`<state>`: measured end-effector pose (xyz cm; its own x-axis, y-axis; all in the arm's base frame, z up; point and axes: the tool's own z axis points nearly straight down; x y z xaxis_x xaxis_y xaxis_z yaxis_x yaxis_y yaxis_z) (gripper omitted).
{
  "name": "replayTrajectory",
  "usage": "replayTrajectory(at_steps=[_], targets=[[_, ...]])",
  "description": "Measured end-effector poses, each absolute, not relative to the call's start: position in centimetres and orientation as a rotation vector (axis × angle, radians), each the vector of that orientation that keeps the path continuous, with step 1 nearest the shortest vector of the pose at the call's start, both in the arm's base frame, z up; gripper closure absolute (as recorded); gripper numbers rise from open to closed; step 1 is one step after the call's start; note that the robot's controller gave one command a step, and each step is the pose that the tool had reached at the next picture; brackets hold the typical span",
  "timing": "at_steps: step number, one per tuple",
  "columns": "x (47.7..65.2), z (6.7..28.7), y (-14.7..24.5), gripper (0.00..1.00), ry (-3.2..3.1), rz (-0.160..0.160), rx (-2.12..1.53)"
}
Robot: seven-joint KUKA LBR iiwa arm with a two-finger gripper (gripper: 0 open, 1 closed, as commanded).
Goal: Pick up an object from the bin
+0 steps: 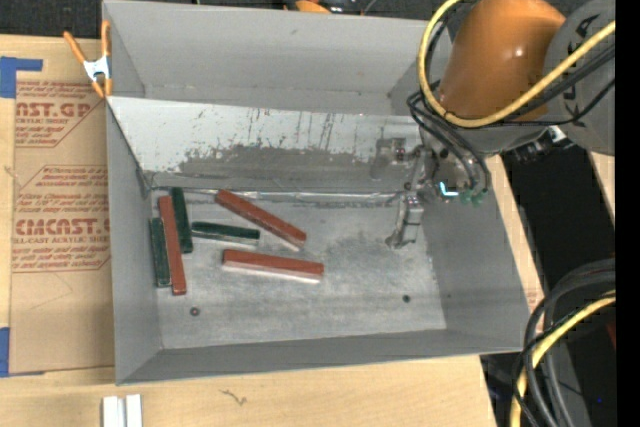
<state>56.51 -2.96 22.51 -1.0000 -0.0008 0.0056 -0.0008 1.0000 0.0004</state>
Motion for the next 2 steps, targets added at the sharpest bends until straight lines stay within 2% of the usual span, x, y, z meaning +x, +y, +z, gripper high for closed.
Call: replayTrajectory(at_steps=[1, 2], targets=[[58.6, 6.5, -4.5, 0.0, -3.131, -0.002, -0.181], [57.5, 10.1, 7.7, 0.0, -3.144, -0.008, -0.084]])
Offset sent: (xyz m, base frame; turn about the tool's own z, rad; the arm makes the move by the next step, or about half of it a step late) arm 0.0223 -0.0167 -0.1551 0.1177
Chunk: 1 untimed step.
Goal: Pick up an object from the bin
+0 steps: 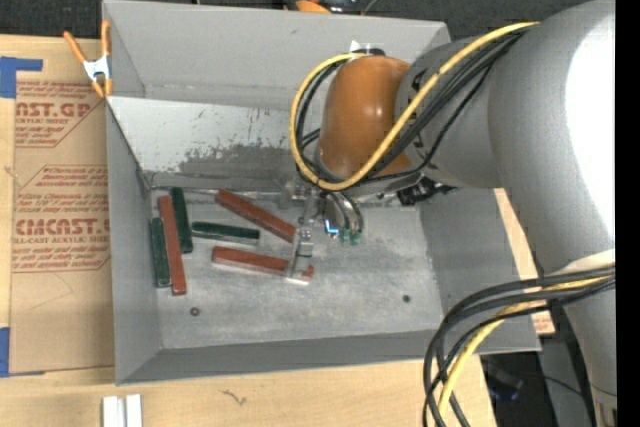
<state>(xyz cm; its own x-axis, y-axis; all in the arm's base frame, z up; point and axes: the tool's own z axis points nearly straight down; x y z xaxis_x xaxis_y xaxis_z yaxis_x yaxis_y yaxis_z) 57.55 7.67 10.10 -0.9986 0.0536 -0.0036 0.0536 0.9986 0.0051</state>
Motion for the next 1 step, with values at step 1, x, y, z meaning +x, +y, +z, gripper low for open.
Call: replayTrajectory(at_steps=[1], targets=[[58.81, 10.71, 6.7, 0.0, 3.132, 0.002, 0.217]])
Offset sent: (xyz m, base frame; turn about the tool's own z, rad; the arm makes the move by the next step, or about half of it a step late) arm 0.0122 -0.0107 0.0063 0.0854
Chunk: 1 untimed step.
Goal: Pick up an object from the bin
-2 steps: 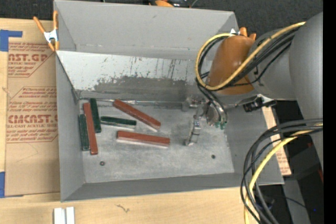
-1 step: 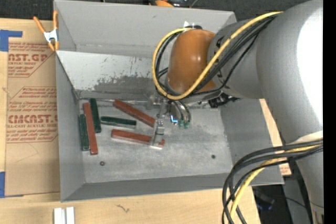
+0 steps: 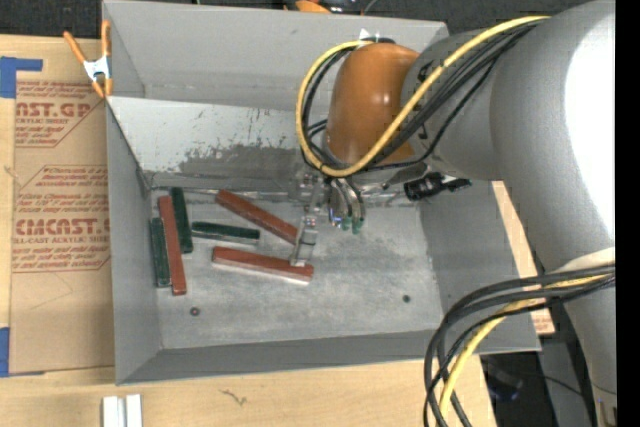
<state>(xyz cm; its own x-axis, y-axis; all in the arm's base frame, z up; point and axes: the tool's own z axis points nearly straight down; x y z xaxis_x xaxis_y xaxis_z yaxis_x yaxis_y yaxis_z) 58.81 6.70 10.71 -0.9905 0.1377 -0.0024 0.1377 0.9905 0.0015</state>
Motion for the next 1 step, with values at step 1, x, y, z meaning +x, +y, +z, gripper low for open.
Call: replayTrajectory(at_steps=[1], targets=[[58.06, 6.94, 9.1, 0.0, 3.107, -0.001, 0.477]])
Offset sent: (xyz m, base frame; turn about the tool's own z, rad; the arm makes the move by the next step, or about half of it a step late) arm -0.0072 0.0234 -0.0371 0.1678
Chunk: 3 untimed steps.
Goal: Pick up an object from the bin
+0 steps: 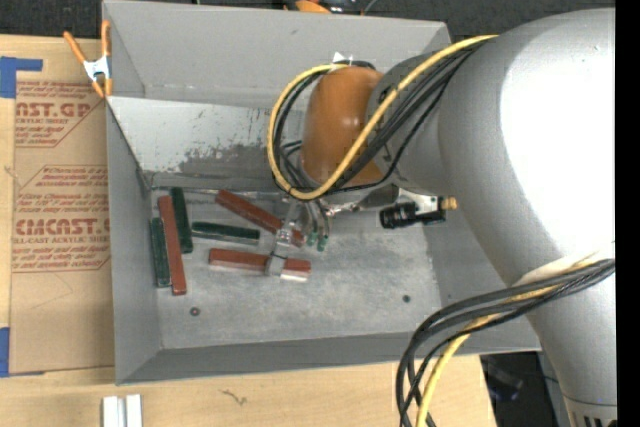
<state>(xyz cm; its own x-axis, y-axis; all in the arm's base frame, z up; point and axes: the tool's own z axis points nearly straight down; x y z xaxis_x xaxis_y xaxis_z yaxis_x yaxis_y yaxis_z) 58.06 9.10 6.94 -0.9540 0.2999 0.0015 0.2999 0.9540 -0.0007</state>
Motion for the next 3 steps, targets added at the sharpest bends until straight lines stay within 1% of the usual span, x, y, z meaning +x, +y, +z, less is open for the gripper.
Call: replayTrajectory(at_steps=[1, 2, 3], targets=[[58.1, 7.0, 9.1, 0.0, -3.105, 0.001, -0.475], [58.2, 7.4, 9.2, 1.0, -3.104, -0.002, -0.472], [58.4, 14.2, 9.3, 1.0, -3.113, -0.005, -0.472]])
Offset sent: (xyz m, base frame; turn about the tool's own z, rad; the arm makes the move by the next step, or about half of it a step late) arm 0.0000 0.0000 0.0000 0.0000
